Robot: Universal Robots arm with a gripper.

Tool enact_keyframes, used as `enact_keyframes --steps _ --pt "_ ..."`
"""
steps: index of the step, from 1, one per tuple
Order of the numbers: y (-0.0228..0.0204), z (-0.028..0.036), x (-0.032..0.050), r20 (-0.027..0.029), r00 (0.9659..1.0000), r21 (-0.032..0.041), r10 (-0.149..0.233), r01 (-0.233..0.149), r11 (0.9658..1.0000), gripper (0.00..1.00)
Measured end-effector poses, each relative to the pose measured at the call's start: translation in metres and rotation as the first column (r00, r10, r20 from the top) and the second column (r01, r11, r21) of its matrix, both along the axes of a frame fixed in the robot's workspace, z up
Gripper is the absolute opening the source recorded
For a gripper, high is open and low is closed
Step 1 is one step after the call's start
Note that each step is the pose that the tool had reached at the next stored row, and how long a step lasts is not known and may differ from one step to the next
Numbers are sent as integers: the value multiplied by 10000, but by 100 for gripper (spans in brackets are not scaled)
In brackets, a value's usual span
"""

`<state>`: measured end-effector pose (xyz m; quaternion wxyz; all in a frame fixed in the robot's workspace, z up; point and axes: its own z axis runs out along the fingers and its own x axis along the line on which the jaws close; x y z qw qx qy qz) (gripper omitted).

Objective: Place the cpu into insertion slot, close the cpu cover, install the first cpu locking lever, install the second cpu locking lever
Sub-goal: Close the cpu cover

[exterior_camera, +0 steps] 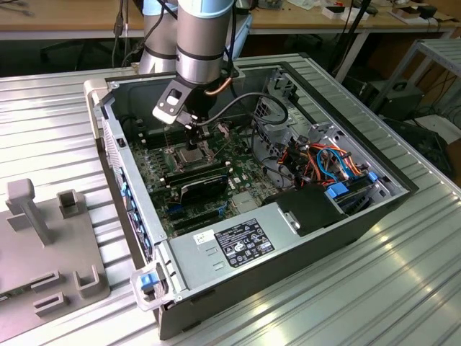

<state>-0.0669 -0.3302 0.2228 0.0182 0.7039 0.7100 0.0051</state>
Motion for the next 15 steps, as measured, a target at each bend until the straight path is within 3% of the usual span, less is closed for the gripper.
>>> enact_keyframes --steps 9,15 --pt "2 7 -1 -3 10000 -2 0 0 10000 11" --pt "15 134 -1 -2 10000 -65 0 0 10000 11"
